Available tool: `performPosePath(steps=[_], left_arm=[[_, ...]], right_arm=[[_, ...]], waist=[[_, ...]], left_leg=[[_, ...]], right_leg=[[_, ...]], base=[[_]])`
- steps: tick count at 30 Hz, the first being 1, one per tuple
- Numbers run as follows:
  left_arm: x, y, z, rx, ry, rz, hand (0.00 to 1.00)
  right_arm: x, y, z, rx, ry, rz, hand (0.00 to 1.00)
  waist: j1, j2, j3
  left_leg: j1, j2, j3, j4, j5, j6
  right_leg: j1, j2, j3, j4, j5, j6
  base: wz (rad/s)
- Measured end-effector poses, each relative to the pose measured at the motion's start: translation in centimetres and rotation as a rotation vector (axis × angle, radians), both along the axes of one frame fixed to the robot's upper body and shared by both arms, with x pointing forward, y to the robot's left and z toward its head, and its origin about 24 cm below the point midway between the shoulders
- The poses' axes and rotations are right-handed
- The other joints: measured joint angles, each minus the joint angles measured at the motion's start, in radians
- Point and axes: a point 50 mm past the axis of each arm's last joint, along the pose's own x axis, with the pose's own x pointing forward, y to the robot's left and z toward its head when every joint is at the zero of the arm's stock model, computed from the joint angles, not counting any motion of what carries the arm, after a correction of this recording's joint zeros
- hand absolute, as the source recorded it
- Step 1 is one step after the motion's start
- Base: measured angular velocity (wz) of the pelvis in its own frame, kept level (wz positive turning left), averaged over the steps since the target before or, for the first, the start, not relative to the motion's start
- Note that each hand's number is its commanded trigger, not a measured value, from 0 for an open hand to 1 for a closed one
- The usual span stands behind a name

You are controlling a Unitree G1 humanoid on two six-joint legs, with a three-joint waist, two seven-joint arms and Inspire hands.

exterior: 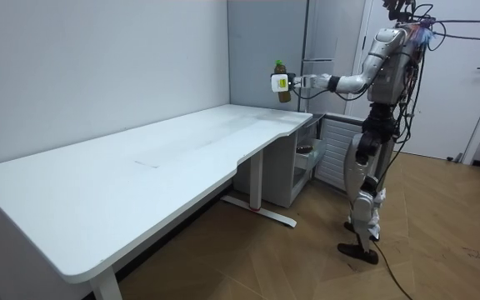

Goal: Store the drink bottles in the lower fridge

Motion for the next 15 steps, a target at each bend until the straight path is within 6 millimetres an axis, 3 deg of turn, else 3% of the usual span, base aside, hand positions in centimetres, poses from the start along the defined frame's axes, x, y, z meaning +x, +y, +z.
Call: performPosePath(steps=[4,9,15], left_arm=[[-1.2,-1.3,1.3,0.020,-0.077,-0.086,1.00],[-1.8,-2.7,0.3,-0.013,-0.065,-0.145,1.00],[-3.4,-3.1,-0.9,-0.010,-0.031,-0.162,1.00]], right_arm=[[1.5,0.6,0.2,0.014,-0.053,0.042,0.00],[3.9,2.6,0.4,0.066,-0.123,0.101,0.00],[4.8,4.0,0.6,0.091,-0.153,0.202,0.00]], waist=[[0.015,-0.004,-0.0018],[0.050,-0.003,-0.0026],[0.066,0.001,-0.0091]], left_leg=[[0.004,0.004,-0.009,0.000,0.000,0.000],[-0.008,0.001,-0.028,0.004,0.000,0.000],[-0.041,-0.004,-0.067,0.026,0.000,0.000]], right_leg=[[0.004,-0.005,-0.004,0.001,0.000,0.000],[0.010,-0.012,-0.033,-0.014,0.001,0.000],[0.003,-0.019,-0.062,-0.015,0.002,0.000]], base=[[0.03],[0.14],[0.20]])
